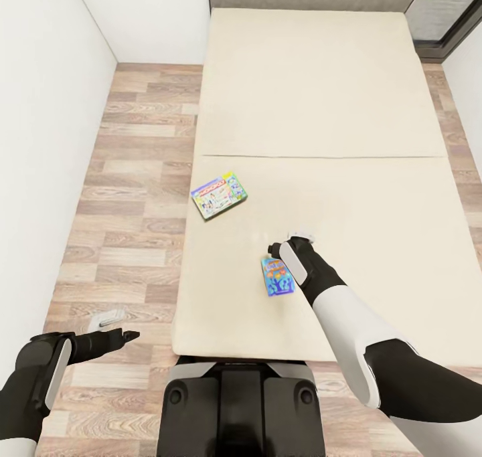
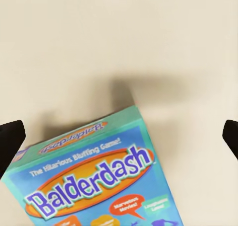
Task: Put all the toys in the child's room - the three board games (two on the bed and one on the table), the two jigsaw puzzles on the table, and the tennis ball on the table - inside the toy box on the table in the child's room.
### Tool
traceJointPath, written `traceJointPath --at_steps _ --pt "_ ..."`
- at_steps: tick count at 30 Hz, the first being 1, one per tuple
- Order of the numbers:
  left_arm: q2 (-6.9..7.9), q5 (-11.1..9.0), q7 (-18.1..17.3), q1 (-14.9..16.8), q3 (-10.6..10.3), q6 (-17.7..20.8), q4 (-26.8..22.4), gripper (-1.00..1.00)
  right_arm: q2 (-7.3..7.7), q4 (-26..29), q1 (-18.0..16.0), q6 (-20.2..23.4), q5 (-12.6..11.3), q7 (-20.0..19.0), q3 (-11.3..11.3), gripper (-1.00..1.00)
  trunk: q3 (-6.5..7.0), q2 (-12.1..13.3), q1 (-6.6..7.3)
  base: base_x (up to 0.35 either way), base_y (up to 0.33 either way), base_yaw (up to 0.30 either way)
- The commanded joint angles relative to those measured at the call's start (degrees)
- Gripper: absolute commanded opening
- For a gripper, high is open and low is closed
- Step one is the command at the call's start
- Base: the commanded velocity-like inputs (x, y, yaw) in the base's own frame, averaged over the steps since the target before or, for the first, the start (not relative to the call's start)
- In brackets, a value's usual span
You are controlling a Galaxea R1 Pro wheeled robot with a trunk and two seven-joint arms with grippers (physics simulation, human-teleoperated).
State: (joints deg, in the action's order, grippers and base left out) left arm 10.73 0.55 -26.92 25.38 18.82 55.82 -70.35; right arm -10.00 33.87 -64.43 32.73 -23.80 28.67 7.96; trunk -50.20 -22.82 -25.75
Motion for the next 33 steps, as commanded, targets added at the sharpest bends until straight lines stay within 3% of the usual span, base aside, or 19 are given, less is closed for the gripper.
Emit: traceJointPath --at_steps 1,11,33 --pt "0.00 0.07 -0.24 0.02 0.08 0.33 -0.05 1.00 0.00 0.05 -0.02 -0.04 -0.47 0.51 0.17 1.00 -0.16 -0.09 -0.03 0.000 0.000 0.000" --pt "0.00 0.07 -0.27 0.02 0.08 0.29 -0.05 1.00 0.00 0.05 0.01 -0.98 -0.46 0.51 0.22 1.00 -0.84 -0.09 -0.03 0.000 0.000 0.000" --pt "0.01 0.07 -0.32 0.02 0.08 0.27 -0.05 1.00 0.00 0.05 0.08 -0.99 -0.46 0.51 0.28 1.00 -0.90 -0.09 -0.03 0.000 0.000 0.000"
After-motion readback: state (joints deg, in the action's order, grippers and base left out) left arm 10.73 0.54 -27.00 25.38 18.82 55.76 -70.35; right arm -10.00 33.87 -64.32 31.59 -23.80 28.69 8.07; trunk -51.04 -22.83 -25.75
